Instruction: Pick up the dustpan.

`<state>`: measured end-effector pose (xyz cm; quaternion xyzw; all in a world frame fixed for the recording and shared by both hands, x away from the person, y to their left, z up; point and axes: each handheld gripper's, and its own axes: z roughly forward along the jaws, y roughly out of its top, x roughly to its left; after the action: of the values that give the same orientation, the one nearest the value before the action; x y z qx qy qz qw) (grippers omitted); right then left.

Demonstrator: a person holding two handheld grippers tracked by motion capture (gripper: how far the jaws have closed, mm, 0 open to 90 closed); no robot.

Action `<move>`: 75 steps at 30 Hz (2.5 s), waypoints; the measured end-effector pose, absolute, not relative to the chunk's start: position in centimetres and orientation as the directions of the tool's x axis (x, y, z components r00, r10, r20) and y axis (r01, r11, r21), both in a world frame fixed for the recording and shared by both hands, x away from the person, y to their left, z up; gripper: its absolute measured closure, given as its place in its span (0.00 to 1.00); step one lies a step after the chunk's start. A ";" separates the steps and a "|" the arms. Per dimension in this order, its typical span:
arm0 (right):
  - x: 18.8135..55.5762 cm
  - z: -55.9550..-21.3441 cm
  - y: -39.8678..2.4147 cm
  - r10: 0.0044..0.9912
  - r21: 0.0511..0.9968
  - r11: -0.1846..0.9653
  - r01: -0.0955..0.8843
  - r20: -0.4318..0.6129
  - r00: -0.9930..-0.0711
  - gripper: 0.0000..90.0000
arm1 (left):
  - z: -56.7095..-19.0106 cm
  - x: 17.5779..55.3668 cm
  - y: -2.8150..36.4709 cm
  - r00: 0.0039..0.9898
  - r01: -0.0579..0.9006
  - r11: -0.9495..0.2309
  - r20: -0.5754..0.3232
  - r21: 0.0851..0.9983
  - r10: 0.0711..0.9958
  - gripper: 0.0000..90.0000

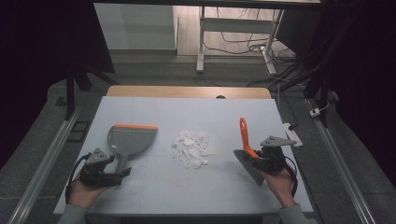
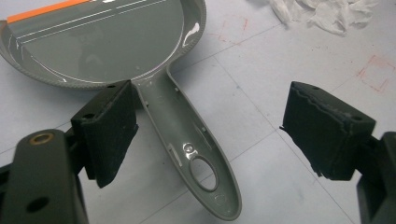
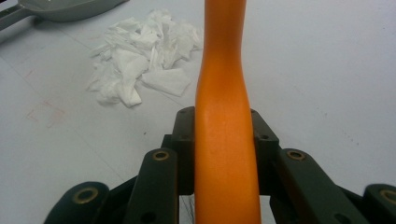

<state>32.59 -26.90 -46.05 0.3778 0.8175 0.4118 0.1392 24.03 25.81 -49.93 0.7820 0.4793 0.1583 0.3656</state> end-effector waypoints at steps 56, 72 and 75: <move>32.5 -46.3 -26.6 0.736 0.769 0.387 0.509 0.075 -0.673 0.78 | -49.4 27.7 24.9 0.335 0.805 -0.248 -0.069 0.539 0.940 0.19; 32.6 -46.5 -26.4 0.734 0.764 0.392 0.512 0.075 -0.675 0.78 | -51.4 29.7 24.3 0.227 0.832 -0.156 -0.069 0.532 0.971 0.18; 32.6 -46.5 -26.4 0.735 0.764 0.391 0.512 0.076 -0.674 0.78 | -51.3 29.6 24.4 0.211 0.835 -0.139 -0.076 0.533 0.975 0.21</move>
<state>32.55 -26.43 -46.46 0.3790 0.8225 0.4009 0.1386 29.62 24.43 -51.33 0.7404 0.6109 0.1461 0.2393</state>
